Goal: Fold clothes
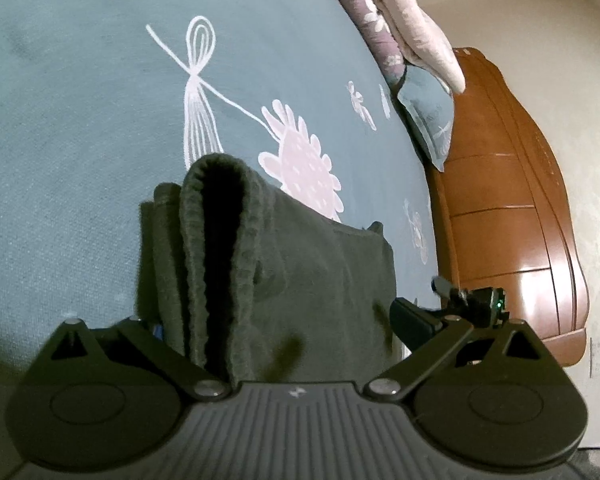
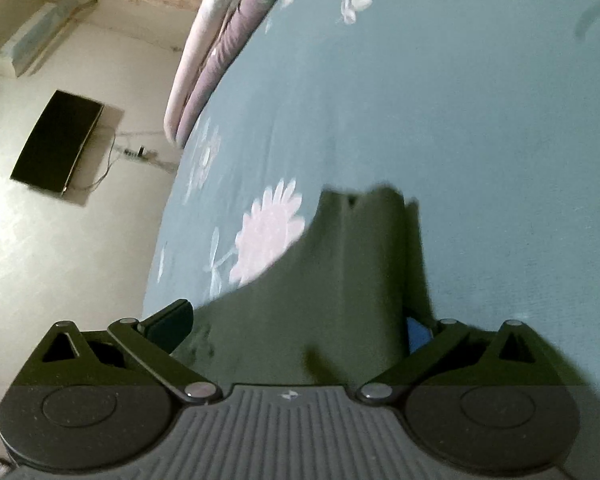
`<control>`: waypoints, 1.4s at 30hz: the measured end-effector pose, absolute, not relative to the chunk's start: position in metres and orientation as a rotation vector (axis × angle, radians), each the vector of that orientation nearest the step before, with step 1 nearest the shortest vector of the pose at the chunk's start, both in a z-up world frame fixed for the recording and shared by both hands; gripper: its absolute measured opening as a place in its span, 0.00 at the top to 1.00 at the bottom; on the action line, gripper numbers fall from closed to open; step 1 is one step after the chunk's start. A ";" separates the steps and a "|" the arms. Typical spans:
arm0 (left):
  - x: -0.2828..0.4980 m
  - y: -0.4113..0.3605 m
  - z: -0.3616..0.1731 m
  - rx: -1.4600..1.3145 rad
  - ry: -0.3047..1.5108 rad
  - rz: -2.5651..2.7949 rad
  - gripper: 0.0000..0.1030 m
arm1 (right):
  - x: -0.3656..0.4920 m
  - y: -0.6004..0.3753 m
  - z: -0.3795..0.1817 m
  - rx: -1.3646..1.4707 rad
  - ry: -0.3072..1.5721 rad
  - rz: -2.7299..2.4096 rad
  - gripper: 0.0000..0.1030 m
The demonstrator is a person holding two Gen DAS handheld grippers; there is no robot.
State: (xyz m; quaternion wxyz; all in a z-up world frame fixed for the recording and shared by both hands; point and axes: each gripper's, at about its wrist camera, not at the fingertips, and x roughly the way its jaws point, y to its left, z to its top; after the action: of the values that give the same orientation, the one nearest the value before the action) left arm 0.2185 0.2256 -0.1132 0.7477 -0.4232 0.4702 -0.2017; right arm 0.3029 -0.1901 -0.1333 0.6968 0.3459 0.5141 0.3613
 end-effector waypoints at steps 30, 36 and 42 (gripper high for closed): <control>0.230 0.228 -0.104 -0.924 1.066 -0.541 0.02 | 0.276 -0.154 -0.126 0.802 1.177 0.823 0.00; 0.236 0.231 -0.102 -0.959 1.063 -0.632 0.02 | 0.257 -0.143 -0.102 0.806 1.116 0.785 0.00; 0.236 0.230 -0.115 -0.878 1.145 -0.659 0.02 | 0.246 -0.131 -0.103 0.746 1.131 0.730 0.00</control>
State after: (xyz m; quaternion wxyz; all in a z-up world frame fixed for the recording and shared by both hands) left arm 0.2361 0.2304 -0.1152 0.7017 -0.3942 0.5144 -0.2959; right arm 0.2458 -0.1313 -0.1030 0.7184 0.3371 0.5113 0.3300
